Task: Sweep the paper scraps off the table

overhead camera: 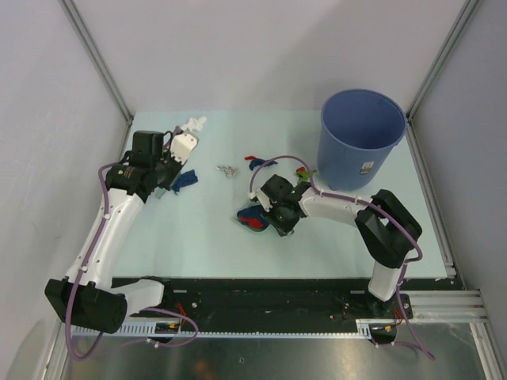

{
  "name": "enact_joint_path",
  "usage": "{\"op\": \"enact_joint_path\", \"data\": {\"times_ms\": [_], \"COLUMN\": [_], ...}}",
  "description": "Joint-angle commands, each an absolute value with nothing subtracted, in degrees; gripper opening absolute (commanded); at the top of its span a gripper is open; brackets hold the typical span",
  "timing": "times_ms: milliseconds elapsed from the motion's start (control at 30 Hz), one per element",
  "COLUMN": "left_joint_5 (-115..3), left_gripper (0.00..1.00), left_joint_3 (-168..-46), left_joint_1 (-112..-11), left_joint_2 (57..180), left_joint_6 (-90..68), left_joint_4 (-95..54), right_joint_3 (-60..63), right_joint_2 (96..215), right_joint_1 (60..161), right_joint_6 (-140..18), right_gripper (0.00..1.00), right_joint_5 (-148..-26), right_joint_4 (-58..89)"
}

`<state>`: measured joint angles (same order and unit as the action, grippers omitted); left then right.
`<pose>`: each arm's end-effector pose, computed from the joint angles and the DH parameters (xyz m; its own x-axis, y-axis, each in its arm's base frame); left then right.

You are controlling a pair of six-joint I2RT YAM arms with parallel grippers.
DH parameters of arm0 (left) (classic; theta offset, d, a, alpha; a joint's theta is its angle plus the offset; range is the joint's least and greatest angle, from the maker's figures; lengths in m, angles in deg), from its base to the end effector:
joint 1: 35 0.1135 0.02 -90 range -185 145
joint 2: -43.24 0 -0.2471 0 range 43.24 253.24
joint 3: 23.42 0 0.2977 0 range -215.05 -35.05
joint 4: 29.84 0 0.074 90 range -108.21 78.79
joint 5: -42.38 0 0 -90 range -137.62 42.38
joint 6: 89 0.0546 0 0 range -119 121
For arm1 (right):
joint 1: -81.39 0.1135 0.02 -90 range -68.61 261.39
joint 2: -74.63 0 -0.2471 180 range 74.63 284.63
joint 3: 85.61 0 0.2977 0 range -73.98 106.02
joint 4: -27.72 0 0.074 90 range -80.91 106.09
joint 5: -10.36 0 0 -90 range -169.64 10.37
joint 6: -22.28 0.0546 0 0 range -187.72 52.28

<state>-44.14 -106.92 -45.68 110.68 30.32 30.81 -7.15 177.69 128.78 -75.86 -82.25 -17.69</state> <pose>0.2982 -0.0529 0.3338 -0.5317 0.5977 -0.6001 0.4621 0.7985 0.3859 0.2625 0.2891 0.1095 -0.5242 -0.7788 -0.3445 -0.8283 0.5602 -0.0060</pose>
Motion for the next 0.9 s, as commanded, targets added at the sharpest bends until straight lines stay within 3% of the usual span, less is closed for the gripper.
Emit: {"op": "enact_joint_path", "data": {"times_ms": [0,233,500,700,867], "left_joint_5": [-43.58,-44.10,-45.60,-47.09,-47.09], "left_gripper": [0.00,0.00,0.00,0.00,0.00], "left_joint_3": [-106.94,-107.64,-107.56,-108.17,-109.22], "left_joint_1": [-45.11,-44.84,-44.93,-45.11,-45.37], "left_joint_2": [108.81,109.60,110.30,110.92,112.06], "left_joint_6": [32.03,31.68,30.45,28.87,29.22], "left_joint_4": [30.04,30.04,30.04,30.13,30.40], "right_joint_3": [-6.30,8.95,35.15,50.19,51.19], "right_joint_2": [173.08,164.72,168.05,170.25,168.06], "right_joint_1": [128.59,126.40,115.42,103.46,96.25], "right_joint_6": [-77.82,-79.59,-76.25,-74.23,-78.34], "right_gripper": [0.00,0.00,0.00,0.00,0.00], "right_joint_5": [-79.73,-74.72,-72.25,-69.01,-55.66], "right_joint_4": [-19.59,-38.12,-54.99,-60.02,-56.62]}}
